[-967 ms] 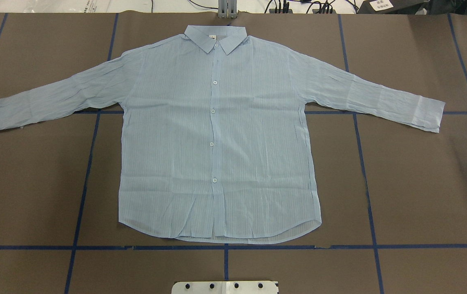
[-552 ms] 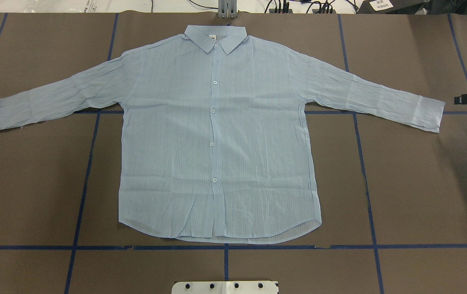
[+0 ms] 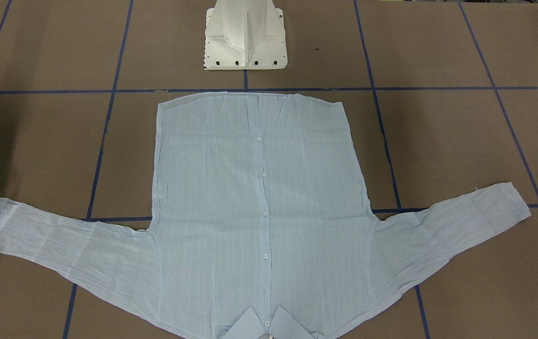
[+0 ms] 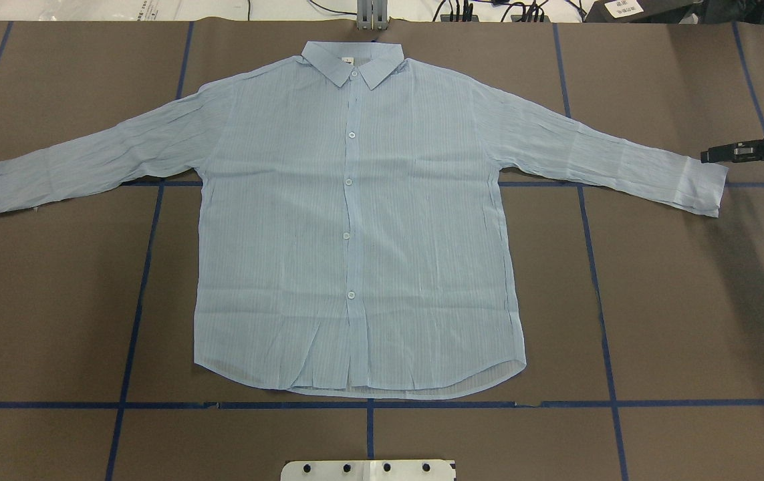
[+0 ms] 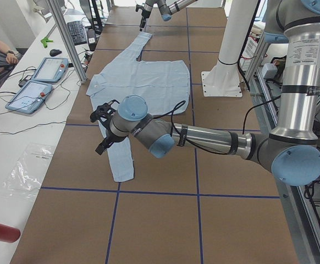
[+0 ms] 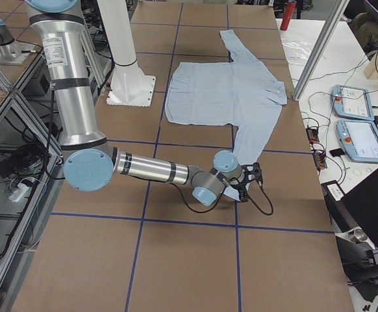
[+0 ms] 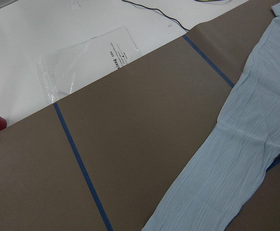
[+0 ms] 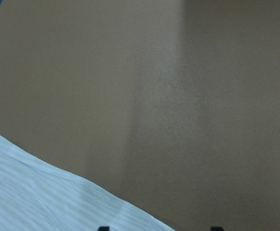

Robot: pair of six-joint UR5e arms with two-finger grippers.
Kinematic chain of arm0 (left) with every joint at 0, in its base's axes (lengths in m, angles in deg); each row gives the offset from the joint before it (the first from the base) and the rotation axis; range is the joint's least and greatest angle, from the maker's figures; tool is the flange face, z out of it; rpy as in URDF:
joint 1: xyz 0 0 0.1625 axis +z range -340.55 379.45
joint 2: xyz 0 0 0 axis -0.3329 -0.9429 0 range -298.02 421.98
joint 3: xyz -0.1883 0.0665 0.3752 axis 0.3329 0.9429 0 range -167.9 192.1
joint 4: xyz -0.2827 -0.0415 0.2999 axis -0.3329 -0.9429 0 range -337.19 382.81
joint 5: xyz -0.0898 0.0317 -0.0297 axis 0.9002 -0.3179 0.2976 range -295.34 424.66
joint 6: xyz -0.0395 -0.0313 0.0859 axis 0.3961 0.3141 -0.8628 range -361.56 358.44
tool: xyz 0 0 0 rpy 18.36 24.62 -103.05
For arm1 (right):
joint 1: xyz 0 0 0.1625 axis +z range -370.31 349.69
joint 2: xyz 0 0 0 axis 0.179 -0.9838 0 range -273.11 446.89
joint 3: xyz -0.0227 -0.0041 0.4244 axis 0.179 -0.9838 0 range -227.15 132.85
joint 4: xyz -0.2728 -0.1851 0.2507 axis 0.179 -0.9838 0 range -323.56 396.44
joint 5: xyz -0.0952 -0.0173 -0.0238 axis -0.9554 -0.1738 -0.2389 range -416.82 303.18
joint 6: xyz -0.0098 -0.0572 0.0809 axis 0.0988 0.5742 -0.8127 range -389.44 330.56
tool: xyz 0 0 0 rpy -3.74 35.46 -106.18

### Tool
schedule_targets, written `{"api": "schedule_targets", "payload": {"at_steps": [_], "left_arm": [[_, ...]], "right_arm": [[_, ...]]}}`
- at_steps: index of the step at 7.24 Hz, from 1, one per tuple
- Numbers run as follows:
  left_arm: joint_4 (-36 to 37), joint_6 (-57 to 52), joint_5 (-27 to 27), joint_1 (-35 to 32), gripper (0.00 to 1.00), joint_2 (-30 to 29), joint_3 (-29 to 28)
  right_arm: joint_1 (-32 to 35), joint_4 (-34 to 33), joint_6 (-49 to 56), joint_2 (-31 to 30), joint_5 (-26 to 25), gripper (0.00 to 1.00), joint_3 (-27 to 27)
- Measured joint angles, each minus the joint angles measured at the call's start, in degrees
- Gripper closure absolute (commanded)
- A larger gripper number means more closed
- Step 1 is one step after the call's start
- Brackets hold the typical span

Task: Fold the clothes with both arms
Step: 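Grasp the cuff of the sleeve nearest the right gripper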

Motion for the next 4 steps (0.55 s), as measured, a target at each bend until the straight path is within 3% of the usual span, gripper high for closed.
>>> {"api": "schedule_targets", "payload": {"at_steps": [3, 4], "left_arm": [[0.0, 0.0, 0.0, 0.0, 0.0, 0.0, 0.0], [0.0, -0.1, 0.0, 0.0, 0.0, 0.0, -0.1]], "right_arm": [[-0.4, 0.1, 0.0, 0.2, -1.4, 0.28, -1.8], [-0.8, 0.1, 0.0, 0.2, -2.3, 0.33, -2.1]]}}
